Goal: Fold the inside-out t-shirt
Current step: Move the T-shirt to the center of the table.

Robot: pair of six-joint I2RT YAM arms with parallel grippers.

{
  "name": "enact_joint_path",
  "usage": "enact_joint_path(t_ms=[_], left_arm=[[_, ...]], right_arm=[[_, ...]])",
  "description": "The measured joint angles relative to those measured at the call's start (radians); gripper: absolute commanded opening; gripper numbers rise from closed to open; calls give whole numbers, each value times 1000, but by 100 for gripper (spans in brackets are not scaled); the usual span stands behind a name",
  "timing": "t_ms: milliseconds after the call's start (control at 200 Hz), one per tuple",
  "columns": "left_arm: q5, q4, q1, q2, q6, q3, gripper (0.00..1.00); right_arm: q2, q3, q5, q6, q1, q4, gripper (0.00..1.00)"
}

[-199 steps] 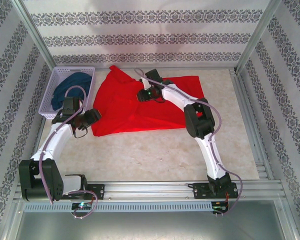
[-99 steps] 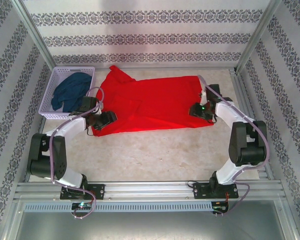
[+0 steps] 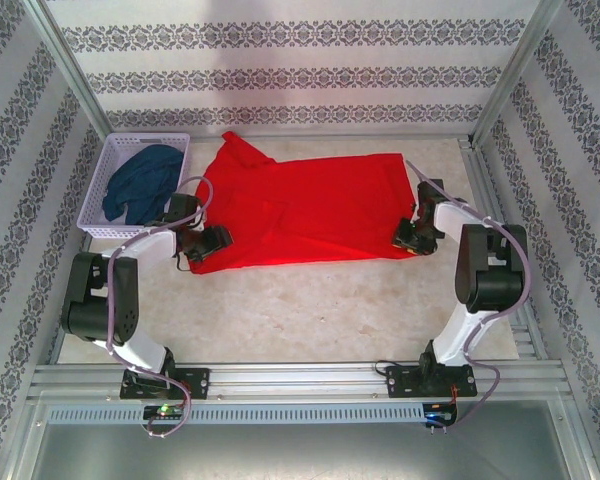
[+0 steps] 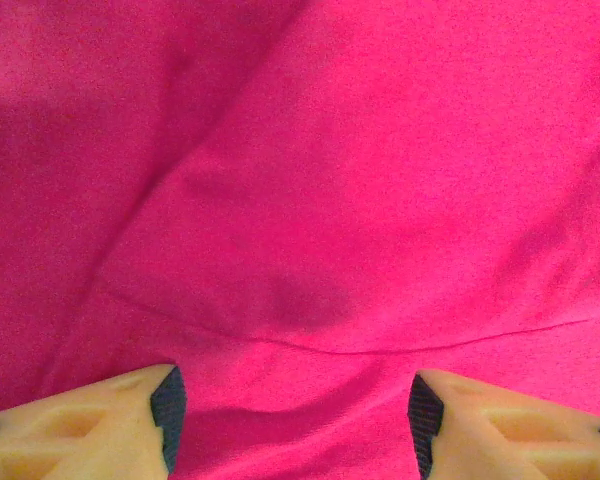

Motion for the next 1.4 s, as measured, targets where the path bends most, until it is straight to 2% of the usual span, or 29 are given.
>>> enact_joint_path(t_ms=[115,245,445,510,575,660,739,929,1059,1404], left_arm=[[2,1,0,-18,3,-60,62],[5,12,-6,-114,3,-159,62],[8,-38,-45,-308,-16,-291,64],[-2,-69,-46,-336,-15,-279,64],[-26,-94,-46,-334,-8,-230,64],[-51,-89,-46,-285,14,-124,64],[-67,-58,-46,-199,47,-12,63],[-59,2,-47,64,150,192,57],[-44,-6,-58,205,225,298,54],[-16,-47,-77,373,323,461,38]], right_arm=[[-64,-75,24,20,-18,-8,33],[-148,-163,30,46,-19,-17,33],[-324,-262,84,70,-15,-76,40],[-402,-264,100,65,13,-69,44],[-477,-259,107,45,86,-40,46],[-523,-236,101,22,197,16,47],[-505,-209,83,12,247,63,47],[-365,-169,51,13,252,103,46],[-325,-169,33,14,266,113,46],[-312,-169,5,16,279,140,46]])
